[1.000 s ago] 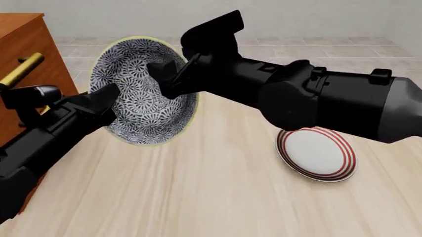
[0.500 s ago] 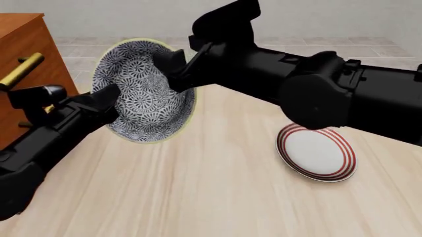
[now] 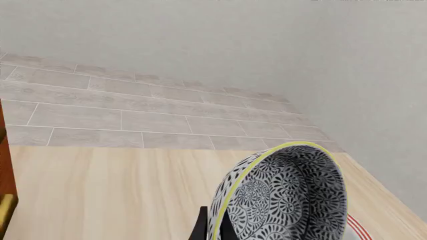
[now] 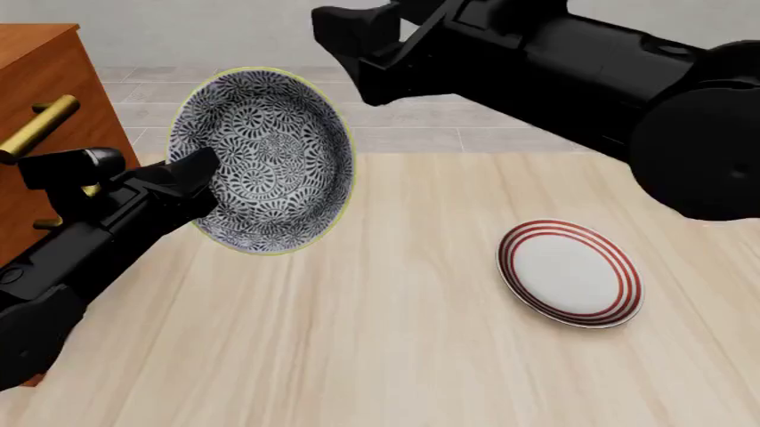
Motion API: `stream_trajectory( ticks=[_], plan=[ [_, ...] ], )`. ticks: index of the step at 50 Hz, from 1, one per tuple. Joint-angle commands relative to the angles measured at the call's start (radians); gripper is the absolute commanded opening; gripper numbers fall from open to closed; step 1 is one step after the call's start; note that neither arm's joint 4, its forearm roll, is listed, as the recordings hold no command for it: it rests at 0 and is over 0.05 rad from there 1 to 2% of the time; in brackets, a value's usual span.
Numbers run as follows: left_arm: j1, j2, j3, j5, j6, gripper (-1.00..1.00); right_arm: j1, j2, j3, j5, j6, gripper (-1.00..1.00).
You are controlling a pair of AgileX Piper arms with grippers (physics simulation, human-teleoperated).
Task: Put the bowl on top of the cabinet.
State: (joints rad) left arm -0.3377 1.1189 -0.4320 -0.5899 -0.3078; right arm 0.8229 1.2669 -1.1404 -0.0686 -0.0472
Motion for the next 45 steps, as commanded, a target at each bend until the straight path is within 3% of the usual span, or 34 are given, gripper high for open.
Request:
stream_trajectory(
  ticks=[1,8,12,15,17,20,23,24,30,45],
  plan=[
    [0.004,-0.03,-0.023,0.033,0.011,-1.0,0.012,-0.131,0.077,-0.086,0.081,1.0],
    [0.015,-0.062,-0.073,0.114,0.014,-1.0,0.003,-0.197,0.144,-0.16,0.136,1.0],
    [0.014,-0.095,-0.107,0.16,0.026,-1.0,-0.039,-0.219,0.185,-0.2,0.148,1.0],
    [0.013,-0.111,-0.121,0.189,0.037,-1.0,-0.075,-0.23,0.234,-0.249,0.203,1.0],
    [0.013,-0.116,-0.128,0.203,0.044,-1.0,-0.099,-0.234,0.256,-0.276,0.199,1.0],
    [0.016,-0.12,-0.149,0.233,0.049,-1.0,-0.122,-0.216,0.289,-0.321,0.219,1.0],
    [0.001,-0.103,-0.18,0.273,0.0,-1.0,-0.132,-0.199,0.317,-0.357,0.23,1.0],
    [0.002,-0.116,-0.212,0.321,0.067,-1.0,-0.131,-0.192,0.335,-0.379,0.233,1.0],
    [-0.032,-0.14,-0.297,0.437,0.003,-1.0,-0.169,-0.135,0.387,-0.465,0.274,1.0],
    [-0.024,-0.137,-0.417,0.58,-0.004,-1.0,-0.206,-0.041,0.429,-0.538,0.315,1.0]
  ],
)
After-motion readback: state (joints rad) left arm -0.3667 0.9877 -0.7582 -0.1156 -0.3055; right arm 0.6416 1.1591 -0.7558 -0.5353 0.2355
